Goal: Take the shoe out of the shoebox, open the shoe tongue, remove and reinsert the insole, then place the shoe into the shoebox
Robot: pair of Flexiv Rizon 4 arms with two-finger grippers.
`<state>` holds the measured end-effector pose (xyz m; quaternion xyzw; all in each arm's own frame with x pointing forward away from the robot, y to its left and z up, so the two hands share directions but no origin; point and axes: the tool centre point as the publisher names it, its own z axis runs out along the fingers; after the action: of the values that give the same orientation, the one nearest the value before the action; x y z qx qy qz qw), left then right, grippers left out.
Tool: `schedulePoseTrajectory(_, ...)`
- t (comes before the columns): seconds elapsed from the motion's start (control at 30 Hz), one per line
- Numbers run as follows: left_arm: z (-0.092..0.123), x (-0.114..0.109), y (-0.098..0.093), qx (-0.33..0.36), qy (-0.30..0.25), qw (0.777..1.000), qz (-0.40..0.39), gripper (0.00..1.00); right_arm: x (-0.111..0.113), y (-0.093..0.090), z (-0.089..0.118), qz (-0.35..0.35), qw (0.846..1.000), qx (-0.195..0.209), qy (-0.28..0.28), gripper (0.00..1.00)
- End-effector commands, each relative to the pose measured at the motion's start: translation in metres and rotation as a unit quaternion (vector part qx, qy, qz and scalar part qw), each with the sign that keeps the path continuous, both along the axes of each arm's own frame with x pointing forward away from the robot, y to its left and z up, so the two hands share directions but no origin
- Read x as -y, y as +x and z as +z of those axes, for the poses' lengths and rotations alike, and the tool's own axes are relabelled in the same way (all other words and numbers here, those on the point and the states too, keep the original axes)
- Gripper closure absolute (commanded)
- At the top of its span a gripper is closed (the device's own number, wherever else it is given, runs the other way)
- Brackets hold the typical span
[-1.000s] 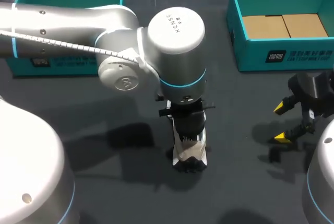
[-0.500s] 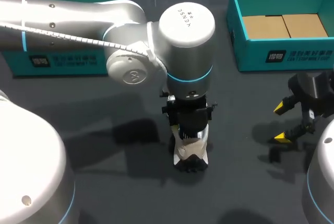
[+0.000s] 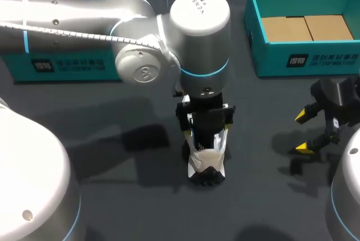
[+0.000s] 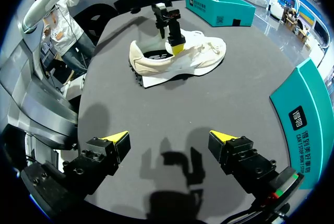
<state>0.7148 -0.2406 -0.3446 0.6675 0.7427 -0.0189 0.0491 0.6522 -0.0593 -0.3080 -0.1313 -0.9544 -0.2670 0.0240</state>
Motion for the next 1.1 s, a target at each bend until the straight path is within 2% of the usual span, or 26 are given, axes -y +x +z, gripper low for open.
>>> schedulePoseTrajectory(0.03, 0.000, 0.000, 0.003, -0.001, 0.001, 1.000, -0.003, 0.00, 0.000, -0.002, 0.001, -0.001, 1.000, 0.001, -0.001, 0.00)
schedulePoseTrajectory(0.27, 0.003, -0.001, 0.006, -0.013, 0.002, 1.000, -0.011, 0.04, 0.000, -0.002, 0.001, -0.001, 1.000, 0.001, -0.001, 0.00)
schedulePoseTrajectory(0.3, 0.004, -0.001, 0.007, -0.014, 0.003, 1.000, -0.011, 0.05, 0.000, -0.002, 0.001, -0.001, 1.000, 0.001, -0.001, 0.00)
schedulePoseTrajectory(0.33, 0.004, -0.001, 0.008, -0.015, 0.003, 1.000, -0.011, 0.13, 0.000, -0.002, 0.001, -0.001, 1.000, 0.001, -0.001, 0.00)
schedulePoseTrajectory(0.43, 0.006, -0.002, 0.010, -0.017, 0.004, 1.000, -0.012, 0.18, 0.000, -0.002, 0.001, -0.001, 1.000, 0.001, -0.001, 0.00)
schedulePoseTrajectory(0.73, 0.007, -0.005, 0.013, -0.021, 0.013, 1.000, -0.018, 0.11, 0.000, -0.002, 0.001, -0.001, 1.000, 0.001, -0.001, 0.00)
schedulePoseTrajectory(1.1, 0.013, -0.010, 0.032, -0.025, 0.017, 1.000, -0.005, 0.16, 0.000, -0.002, 0.001, -0.001, 1.000, 0.001, -0.001, 0.00)
